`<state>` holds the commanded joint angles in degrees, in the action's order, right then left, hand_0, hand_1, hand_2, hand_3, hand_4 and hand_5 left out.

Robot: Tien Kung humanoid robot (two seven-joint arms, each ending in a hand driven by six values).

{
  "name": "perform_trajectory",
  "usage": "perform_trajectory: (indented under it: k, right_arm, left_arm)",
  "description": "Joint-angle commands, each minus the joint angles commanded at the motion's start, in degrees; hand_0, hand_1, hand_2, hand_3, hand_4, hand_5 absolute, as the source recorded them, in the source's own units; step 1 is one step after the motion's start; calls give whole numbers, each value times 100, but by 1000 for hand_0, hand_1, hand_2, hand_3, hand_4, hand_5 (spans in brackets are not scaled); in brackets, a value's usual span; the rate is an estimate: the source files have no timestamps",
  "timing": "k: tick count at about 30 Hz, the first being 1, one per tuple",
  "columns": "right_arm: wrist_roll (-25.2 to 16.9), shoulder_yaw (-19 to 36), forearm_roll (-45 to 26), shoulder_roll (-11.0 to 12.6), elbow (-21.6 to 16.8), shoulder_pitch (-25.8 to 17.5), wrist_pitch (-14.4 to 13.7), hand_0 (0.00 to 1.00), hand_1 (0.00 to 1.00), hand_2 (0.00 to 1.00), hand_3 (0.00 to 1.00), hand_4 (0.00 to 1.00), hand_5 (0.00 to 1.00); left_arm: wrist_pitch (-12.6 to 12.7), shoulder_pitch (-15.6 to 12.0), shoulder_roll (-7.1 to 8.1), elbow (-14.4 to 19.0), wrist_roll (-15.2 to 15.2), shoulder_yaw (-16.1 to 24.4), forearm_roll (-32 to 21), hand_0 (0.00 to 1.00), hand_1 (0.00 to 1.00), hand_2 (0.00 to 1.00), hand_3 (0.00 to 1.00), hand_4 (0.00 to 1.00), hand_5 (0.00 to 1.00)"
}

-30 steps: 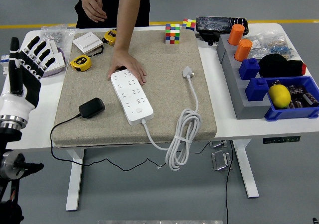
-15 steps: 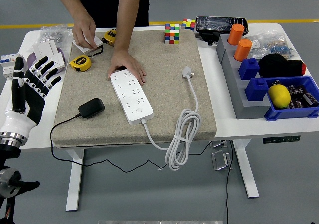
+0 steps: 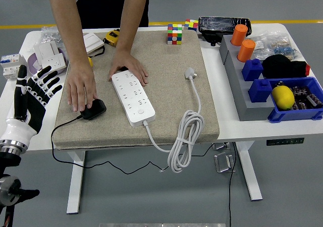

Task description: Pick up the plug,place it near the board,insert it into the board,press the button

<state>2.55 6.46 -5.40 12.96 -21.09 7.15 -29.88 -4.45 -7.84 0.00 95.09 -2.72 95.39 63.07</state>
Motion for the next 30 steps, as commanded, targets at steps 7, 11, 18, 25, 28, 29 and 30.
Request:
perform_trajectory:
  k: [7,11,18,25,28,29,30]
  right_arm:
    - [10,-5,13,-22,13,-60,11,818,773,747,761,998,998]
    - [13,68,35,-29,23,-62,24,818,774,747,762,998,998]
    - [28,150,76,-49,18,-69,51,819,774,744,760,998,998]
    - [35,264,59,-29,27,8,42,819,776,746,760,998,998]
    - [39,305,49,-21,35,22,41,822,777,748,762,998,998]
    - [40,311,44,-18,37,27,42,822,777,748,762,998,998]
    - [42,318,39,-16,39,33,41,822,777,748,762,998,998]
  left_arm:
    - [-28,-16,0,-23,-10,-7,98,799,833,795,782,998,998]
    - [-34,31,0,-95,0,12,134,798,834,794,780,998,998]
    - [-10,161,0,-76,23,15,215,798,837,793,781,998,998]
    - [-2,275,0,-19,24,69,297,801,837,797,792,998,998]
    - [-7,311,0,-5,26,60,328,802,837,803,795,998,998]
    - [-9,325,0,-2,28,52,341,802,837,803,795,998,998]
    - [-9,341,0,-2,30,47,357,802,837,803,795,998,998]
